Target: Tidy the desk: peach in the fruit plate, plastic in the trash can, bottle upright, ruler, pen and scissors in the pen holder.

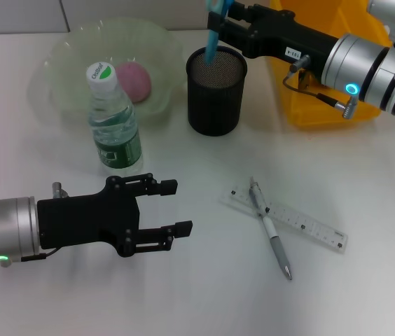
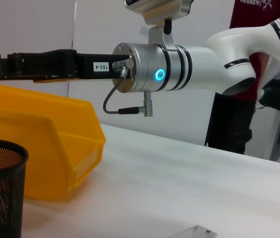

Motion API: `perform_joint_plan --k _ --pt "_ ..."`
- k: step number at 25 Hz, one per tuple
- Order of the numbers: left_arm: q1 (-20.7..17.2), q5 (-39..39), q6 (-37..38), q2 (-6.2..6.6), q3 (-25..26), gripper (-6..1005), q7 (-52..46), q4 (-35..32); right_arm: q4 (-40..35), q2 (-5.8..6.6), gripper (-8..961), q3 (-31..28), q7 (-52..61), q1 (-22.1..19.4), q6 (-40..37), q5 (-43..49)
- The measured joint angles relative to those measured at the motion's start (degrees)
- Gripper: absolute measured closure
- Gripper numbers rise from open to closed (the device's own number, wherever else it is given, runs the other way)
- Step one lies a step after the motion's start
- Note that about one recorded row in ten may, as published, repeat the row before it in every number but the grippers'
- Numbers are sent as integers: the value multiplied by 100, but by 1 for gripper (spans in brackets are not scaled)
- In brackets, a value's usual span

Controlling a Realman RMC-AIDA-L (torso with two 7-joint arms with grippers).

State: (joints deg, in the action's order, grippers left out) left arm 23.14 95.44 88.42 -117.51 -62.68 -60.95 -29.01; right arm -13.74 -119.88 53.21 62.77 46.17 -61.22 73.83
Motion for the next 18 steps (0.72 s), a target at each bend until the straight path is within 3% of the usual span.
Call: perform_joint_plan --k 10,15,18 --pt "1 0 -8 0 2 273 12 0 -16 31 269 -4 154 -108 -127 20" --pt "1 0 -6 0 2 273 14 0 -170 57 268 43 318 -199 -396 112" --pt "-7 0 5 1 2 273 14 -1 -1018 103 268 383 1256 -503 -752 740"
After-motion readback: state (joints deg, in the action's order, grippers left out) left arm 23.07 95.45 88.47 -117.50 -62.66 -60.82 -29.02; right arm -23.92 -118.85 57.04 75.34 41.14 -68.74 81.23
